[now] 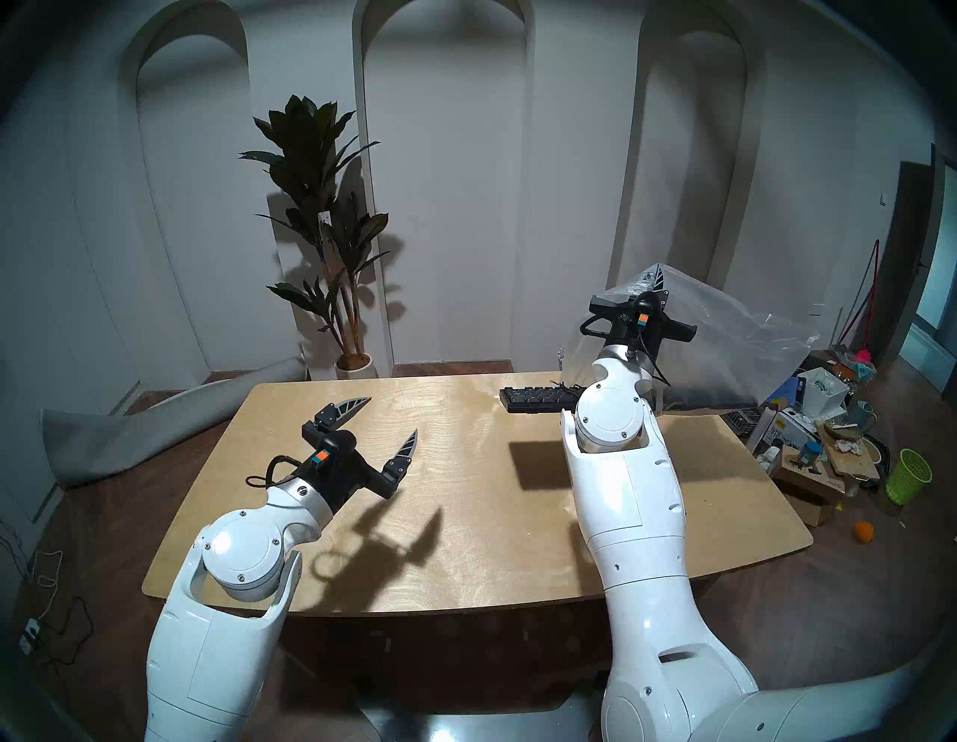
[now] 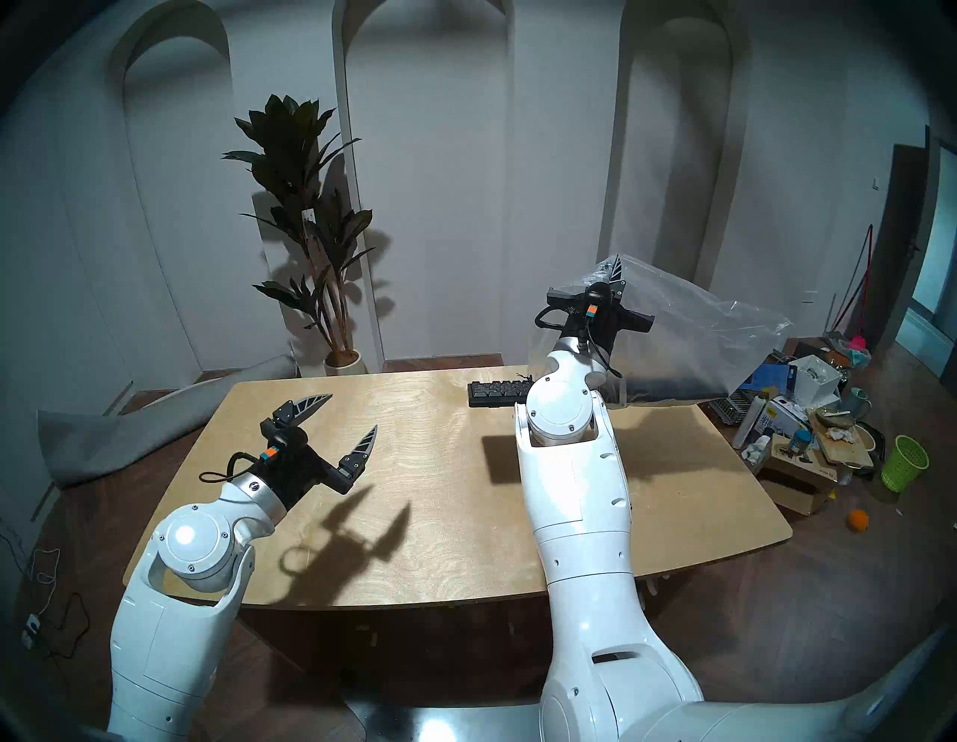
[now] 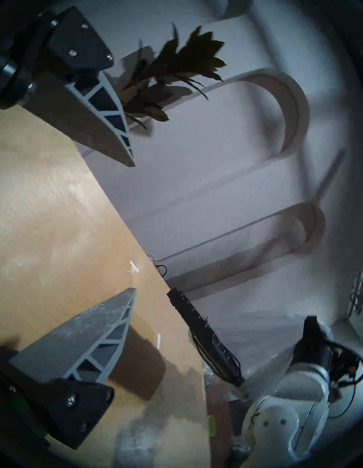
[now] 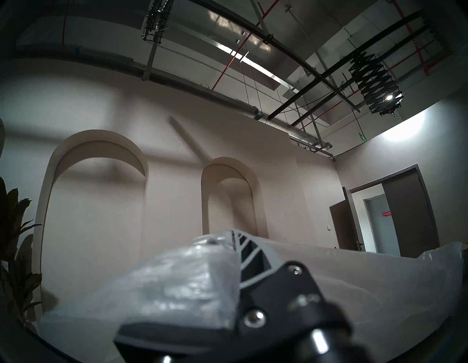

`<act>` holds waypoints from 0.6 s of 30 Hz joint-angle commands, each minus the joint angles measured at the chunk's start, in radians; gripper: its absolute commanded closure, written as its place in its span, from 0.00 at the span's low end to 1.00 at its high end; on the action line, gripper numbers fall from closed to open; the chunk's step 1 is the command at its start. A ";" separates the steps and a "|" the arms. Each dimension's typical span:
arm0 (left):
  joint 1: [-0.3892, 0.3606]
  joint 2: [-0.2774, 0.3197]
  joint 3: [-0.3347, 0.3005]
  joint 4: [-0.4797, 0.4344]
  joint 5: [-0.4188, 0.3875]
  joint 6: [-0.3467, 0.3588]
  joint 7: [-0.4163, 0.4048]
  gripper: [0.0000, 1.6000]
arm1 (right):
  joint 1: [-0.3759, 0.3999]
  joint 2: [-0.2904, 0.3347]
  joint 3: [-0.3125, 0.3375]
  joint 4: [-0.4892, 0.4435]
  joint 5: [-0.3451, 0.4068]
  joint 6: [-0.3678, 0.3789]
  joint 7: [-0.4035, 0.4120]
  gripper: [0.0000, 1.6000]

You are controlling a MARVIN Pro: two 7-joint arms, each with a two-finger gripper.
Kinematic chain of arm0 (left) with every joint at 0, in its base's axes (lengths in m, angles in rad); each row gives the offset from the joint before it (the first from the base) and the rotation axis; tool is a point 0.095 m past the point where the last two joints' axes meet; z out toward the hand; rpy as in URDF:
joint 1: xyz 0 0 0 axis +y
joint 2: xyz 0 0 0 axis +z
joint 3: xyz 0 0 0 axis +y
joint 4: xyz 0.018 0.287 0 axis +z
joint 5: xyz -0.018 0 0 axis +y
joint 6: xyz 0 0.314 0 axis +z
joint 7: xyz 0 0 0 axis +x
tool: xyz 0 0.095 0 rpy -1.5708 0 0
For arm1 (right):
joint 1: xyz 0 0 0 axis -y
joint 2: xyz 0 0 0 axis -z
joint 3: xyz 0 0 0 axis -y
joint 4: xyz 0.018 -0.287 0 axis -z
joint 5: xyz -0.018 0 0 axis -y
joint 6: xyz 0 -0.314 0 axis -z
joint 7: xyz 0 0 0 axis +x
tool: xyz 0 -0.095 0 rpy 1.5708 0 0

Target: Unwrap the new keyboard and set the wrapping aside

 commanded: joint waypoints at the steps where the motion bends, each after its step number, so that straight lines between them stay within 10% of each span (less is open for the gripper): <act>1: -0.004 0.112 0.043 -0.034 0.196 -0.109 -0.011 0.00 | 0.031 -0.001 -0.008 -0.023 -0.005 -0.008 -0.002 1.00; 18: -0.173 0.192 0.036 0.029 0.482 -0.277 0.035 0.00 | 0.028 0.000 -0.011 -0.001 -0.004 -0.007 -0.025 1.00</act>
